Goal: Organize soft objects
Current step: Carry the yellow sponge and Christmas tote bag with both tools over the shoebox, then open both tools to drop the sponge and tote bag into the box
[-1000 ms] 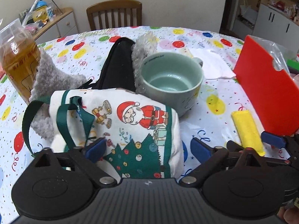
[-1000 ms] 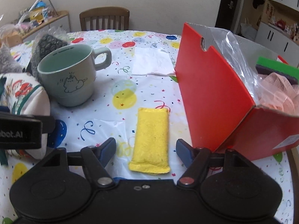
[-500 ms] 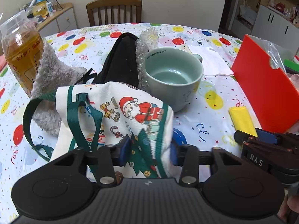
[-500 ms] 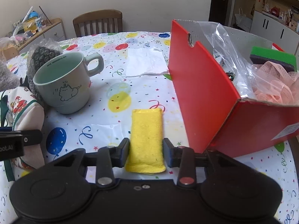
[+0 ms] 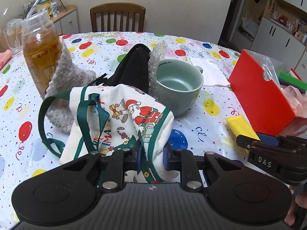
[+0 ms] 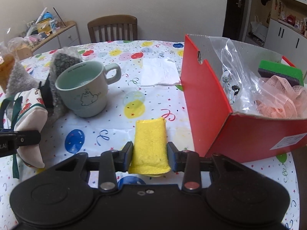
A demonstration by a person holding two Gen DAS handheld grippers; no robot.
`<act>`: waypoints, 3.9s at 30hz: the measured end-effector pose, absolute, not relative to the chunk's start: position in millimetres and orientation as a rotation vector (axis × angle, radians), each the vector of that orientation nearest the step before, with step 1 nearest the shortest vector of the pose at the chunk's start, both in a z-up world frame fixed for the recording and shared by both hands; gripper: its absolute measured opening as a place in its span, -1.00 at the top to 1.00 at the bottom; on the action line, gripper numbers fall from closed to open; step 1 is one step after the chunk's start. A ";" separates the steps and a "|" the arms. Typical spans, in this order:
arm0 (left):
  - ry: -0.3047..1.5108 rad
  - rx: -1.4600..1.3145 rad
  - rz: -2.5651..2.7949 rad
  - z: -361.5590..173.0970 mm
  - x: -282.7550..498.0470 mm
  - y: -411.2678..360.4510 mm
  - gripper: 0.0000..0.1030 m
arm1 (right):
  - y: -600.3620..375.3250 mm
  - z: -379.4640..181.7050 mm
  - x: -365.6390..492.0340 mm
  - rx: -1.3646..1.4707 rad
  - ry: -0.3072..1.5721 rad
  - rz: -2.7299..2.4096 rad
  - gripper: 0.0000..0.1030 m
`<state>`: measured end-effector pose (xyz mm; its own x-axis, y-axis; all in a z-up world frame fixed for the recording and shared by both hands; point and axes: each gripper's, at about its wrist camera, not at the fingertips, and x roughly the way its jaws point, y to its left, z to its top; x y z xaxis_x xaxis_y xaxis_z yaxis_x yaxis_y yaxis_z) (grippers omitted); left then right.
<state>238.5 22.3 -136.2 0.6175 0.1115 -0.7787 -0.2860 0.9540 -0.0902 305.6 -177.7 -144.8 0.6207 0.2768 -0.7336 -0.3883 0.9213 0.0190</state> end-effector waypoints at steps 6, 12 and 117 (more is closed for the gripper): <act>0.865 -0.232 0.228 -127.7 230.1 22.7 0.66 | -188.5 -129.2 298.4 -0.115 0.809 0.413 0.29; 0.822 -0.236 0.229 -110.5 221.2 19.3 0.68 | -199.6 -100.8 288.7 -0.064 0.773 0.477 0.29; 1.028 -0.124 -0.223 -108.4 423.4 -235.3 0.40 | -394.4 -86.7 427.2 -0.173 0.781 0.480 0.26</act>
